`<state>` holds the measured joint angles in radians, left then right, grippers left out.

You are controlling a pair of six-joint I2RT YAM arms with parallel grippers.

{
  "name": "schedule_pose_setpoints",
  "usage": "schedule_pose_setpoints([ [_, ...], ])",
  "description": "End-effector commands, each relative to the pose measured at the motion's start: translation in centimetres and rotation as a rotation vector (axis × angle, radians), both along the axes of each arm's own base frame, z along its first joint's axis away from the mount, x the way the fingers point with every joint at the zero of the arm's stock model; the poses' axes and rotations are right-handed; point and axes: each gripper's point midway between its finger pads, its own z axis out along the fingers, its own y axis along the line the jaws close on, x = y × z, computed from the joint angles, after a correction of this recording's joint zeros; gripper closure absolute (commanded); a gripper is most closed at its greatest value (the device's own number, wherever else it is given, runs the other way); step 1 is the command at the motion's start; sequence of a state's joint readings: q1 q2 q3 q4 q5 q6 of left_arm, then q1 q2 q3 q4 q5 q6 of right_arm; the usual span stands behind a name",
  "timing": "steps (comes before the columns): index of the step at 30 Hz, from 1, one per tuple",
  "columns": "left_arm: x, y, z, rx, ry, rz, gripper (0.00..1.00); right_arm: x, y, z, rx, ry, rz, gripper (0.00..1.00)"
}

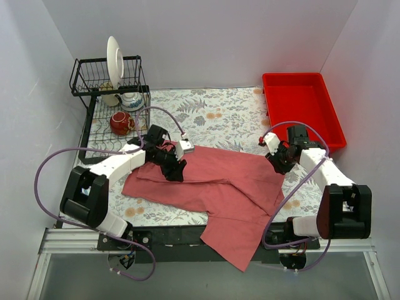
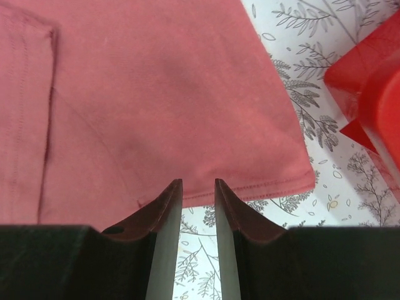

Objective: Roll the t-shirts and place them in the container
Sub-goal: Fold the T-shirt at the center of the board.

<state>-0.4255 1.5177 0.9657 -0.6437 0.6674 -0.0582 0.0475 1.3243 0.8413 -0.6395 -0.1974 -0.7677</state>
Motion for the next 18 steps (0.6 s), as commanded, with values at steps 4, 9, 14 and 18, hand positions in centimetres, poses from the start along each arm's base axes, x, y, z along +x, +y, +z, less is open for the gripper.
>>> schedule_pose_setpoints([
  [4,-4.2,0.0,-1.3,0.008,0.049,-0.01,0.56,2.5,-2.0,-2.9,-0.173,-0.076,0.149,0.67],
  [9,-6.1,-0.1,-2.9,0.038,0.076,-0.026,0.58,3.9,-4.4,-4.6,-0.316,-0.072,0.168,0.71],
  [14,-7.8,-0.2,-4.5,0.059,0.092,-0.048,0.59,5.5,-5.1,-4.5,-0.379,-0.142,0.219,0.73],
  [18,-8.4,-0.5,-5.2,0.064,0.1,-0.072,0.59,6.8,-5.0,-4.7,-0.394,-0.167,0.252,0.73],
])
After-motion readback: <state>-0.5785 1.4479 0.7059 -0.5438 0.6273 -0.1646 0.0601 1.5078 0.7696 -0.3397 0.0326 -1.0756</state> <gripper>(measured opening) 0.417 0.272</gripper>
